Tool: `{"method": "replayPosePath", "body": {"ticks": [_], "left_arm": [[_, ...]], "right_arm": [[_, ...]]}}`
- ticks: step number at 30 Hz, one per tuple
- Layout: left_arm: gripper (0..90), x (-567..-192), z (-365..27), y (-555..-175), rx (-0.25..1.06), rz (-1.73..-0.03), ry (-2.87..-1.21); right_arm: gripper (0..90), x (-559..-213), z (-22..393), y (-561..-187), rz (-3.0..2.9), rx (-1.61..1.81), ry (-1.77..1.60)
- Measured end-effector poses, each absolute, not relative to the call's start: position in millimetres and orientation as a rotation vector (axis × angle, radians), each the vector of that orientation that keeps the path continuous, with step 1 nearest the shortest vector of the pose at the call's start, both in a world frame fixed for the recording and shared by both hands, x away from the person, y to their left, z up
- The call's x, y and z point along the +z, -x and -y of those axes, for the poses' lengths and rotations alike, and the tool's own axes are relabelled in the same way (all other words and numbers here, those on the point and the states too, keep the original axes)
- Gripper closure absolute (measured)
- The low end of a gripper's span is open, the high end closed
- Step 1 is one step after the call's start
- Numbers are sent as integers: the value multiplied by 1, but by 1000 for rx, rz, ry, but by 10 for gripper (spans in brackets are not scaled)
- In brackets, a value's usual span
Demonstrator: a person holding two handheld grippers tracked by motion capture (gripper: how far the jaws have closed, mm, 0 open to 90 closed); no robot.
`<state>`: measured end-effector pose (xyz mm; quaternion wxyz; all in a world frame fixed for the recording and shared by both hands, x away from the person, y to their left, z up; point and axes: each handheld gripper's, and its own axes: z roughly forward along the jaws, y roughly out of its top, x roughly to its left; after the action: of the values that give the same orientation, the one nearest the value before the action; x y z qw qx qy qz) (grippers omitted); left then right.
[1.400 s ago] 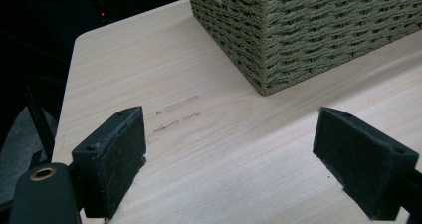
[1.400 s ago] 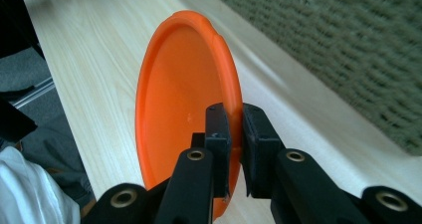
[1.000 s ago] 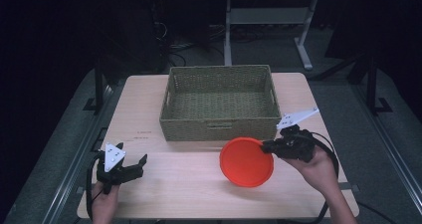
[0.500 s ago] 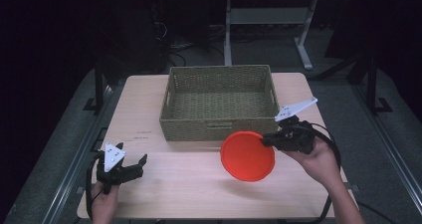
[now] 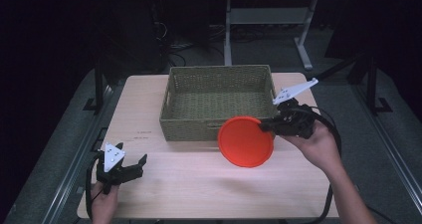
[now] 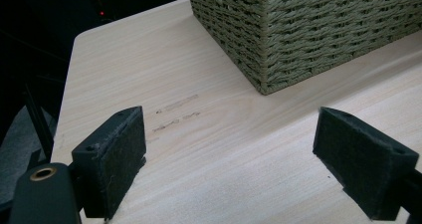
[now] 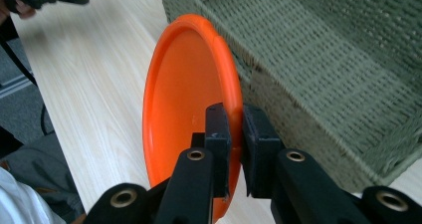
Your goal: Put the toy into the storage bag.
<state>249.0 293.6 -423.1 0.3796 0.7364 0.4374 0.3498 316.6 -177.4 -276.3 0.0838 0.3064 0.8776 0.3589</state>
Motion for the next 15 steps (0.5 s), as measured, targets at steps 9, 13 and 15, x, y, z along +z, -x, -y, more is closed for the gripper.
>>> {"method": "replayPosePath", "body": {"ticks": [9, 13, 15], "left_arm": [[128, -423, -294, -249, 892, -1118, -1884], [128, -423, -295, -249, 891, -1122, -1878], [128, -423, -295, -249, 891, -1121, -1880]], "right_arm": [[826, -260, 176, -325, -2617, 1075, -908], [826, -256, 175, -331, -2617, 1062, -924], [825, -253, 175, -334, -2613, 1055, -925]]}}
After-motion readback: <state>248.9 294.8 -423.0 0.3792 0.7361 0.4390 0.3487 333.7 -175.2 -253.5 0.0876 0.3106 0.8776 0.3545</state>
